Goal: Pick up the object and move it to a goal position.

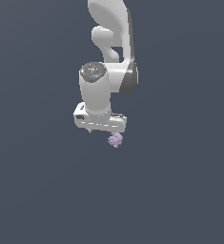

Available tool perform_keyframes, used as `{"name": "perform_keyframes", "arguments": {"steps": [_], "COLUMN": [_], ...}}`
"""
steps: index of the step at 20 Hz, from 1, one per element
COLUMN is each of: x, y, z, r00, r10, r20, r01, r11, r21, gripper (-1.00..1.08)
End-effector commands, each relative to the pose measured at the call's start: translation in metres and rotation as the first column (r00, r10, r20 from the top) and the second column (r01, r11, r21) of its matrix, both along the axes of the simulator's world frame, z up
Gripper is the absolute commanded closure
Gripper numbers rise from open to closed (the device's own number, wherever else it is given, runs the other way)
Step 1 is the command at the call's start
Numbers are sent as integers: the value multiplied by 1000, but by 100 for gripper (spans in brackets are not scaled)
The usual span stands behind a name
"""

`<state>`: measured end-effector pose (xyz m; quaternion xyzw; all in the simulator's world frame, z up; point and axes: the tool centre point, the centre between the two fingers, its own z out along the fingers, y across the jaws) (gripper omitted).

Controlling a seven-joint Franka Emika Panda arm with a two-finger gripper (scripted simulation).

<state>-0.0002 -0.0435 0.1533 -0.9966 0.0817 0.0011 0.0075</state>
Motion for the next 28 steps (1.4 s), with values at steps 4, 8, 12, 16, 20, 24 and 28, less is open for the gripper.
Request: {"name": "perform_keyframes", "arguments": {"steps": [4,8,12,16,20,24,28], "x": [-4,-9,-15,-21,-27,-31,-34], "y": [11,22,34,46,55,61,65], "z": [-10,-20,-32,-43,-51,-57,-61], "r00": [998,990,975,953,931,912,898], "r10": [-68,-139,-223,-303,-366,-411,-439], "r20": [-1,-2,-2,-2,-1,0,1], "r01": [68,139,223,303,366,411,439], "r11": [998,990,975,953,931,912,898], "r21": [-1,-3,-6,-9,-11,-13,-15], "gripper": [-92,-92,-92,-92,-92,-92,-92]}}
